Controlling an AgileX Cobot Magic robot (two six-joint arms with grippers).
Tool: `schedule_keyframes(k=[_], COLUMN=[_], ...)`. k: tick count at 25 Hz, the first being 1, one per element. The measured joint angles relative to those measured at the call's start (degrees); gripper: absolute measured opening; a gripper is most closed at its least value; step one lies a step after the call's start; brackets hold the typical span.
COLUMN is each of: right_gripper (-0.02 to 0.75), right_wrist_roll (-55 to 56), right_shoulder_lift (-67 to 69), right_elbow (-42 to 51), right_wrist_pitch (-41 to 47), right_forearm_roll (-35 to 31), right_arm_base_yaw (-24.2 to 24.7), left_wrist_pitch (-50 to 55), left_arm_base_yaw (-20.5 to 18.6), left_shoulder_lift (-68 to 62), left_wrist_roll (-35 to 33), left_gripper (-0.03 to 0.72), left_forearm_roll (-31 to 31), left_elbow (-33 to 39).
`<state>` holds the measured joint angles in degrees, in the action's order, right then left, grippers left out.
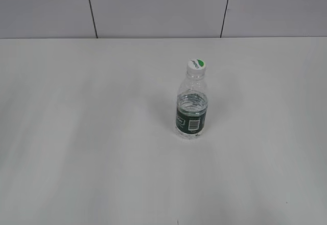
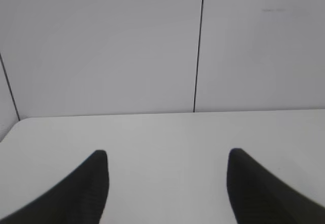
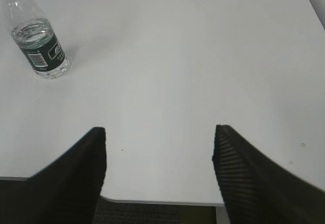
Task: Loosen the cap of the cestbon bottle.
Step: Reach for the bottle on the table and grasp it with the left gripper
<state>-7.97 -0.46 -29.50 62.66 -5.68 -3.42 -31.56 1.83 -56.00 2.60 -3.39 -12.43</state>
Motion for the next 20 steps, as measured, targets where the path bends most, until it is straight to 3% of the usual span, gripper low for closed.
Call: schedule_keyframes(k=[8, 20], right_gripper=[0.503, 0.503], right_wrist_roll=[0.02, 0.07], right_shoulder_lift=[0.0, 0.0], right_elbow=[0.0, 0.0], right_wrist_pitch=[0.0, 0.0], right_forearm_roll=[-0.02, -0.02], right_arm_base_yaw=[0.0, 0.0], left_wrist_pitch=[-18.41, -24.41], left_arm_base_yaw=[0.0, 0.0], left_shoulder_lift=[-20.19, -41.53], left_wrist_roll=[4.24, 16.34], left_gripper=[0.443, 0.443], left_forearm_roll=[-4.97, -35.63], left_elbow=[-0.54, -12.76])
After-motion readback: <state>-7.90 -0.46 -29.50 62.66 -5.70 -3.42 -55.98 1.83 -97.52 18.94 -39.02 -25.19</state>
